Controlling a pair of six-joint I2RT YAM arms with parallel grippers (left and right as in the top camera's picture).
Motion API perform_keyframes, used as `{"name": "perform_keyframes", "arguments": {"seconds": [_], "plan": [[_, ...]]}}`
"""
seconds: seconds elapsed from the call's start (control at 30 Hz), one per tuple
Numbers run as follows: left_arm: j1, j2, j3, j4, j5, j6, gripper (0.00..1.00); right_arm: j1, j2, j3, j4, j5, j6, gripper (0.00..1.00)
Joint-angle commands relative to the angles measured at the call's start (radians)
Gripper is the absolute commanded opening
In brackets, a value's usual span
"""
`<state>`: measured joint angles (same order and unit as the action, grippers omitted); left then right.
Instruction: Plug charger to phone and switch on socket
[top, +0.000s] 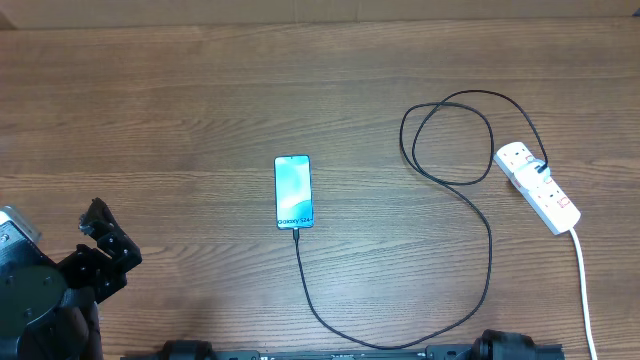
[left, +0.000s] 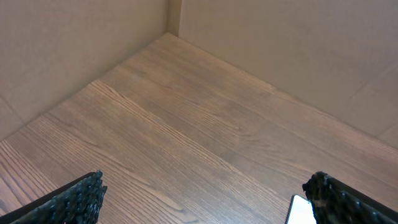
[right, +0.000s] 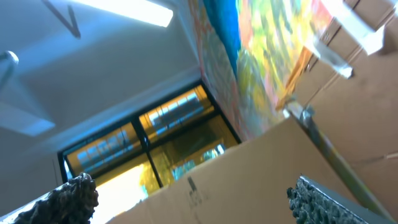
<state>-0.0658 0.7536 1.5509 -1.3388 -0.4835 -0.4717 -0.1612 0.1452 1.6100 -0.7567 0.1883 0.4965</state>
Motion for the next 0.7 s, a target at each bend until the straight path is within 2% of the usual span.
{"name": "perform_keyframes", "arguments": {"seconds": [0.0,0.3,0.67], "plan": [[-0.006,0.005,0.0,0.003,-0.01,0.007,0.99,0.005,-0.029,0.003,0.022,0.04,-0.008,1.0],[-0.006,0.005,0.0,0.003,-0.01,0.007,0.99,0.017,-0.14,0.002,0.013,0.036,-0.008,1.0],[-0.006,0.005,0.0,0.003,-0.01,0.007,1.0,0.072,-0.14,0.013,0.008,0.009,-0.007,1.0]]}}
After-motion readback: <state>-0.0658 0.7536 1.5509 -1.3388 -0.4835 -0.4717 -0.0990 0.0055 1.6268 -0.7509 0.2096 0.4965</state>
